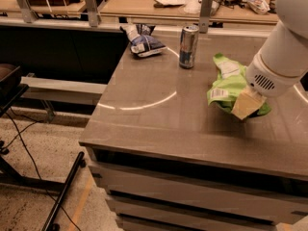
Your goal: Move green rice chip bag near redbull can
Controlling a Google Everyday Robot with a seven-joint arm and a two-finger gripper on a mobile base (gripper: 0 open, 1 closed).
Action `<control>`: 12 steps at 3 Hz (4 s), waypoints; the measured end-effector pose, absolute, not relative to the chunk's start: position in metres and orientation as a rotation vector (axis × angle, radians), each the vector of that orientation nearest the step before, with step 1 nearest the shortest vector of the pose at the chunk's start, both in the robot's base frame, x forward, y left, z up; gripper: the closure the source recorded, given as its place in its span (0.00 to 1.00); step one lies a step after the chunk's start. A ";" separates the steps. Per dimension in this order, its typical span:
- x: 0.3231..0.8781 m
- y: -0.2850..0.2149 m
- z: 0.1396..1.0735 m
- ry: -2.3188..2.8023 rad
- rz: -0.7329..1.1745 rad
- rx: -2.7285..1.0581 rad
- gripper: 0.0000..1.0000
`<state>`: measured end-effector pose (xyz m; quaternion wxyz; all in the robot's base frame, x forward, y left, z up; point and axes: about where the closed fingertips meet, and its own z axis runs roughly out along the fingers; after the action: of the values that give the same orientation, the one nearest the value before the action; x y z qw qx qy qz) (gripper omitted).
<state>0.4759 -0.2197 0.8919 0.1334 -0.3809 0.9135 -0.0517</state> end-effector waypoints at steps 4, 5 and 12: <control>0.545 -0.234 0.862 2.554 -0.229 -1.176 1.00; 0.562 -0.232 0.859 2.533 -0.250 -1.177 1.00; 0.583 -0.220 0.859 2.493 -0.247 -1.194 0.00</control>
Offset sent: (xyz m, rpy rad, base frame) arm 0.0423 -0.0400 -0.0211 -0.0489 -0.0142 -0.0344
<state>0.5829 -0.2200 0.8591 0.1823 -0.4231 0.8832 -0.0875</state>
